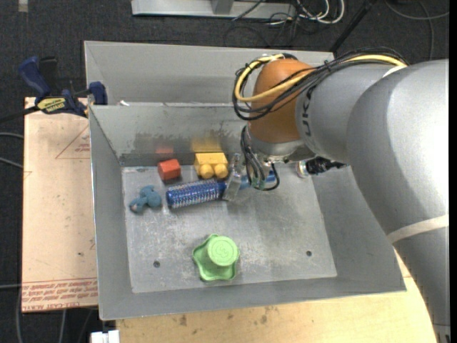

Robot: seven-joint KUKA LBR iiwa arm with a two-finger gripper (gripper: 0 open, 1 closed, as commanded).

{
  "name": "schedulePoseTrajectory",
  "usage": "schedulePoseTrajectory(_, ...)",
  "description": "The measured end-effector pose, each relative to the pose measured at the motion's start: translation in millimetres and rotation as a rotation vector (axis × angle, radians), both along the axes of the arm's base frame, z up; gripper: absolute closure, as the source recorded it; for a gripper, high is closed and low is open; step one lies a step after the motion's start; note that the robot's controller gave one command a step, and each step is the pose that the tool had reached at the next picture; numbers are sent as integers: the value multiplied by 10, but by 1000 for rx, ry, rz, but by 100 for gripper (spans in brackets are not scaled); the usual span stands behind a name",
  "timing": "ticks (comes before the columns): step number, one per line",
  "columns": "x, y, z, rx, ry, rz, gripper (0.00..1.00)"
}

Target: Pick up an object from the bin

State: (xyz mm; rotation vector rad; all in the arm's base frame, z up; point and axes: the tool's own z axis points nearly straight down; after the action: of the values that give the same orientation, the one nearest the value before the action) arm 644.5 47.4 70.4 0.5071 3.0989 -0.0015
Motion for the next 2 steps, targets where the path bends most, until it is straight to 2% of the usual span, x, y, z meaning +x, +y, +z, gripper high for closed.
schedulePoseTrajectory(1,4,3,1,1,-2,0,0)
schedulePoseTrajectory(2,-7,2,-5,0,3,1,100)
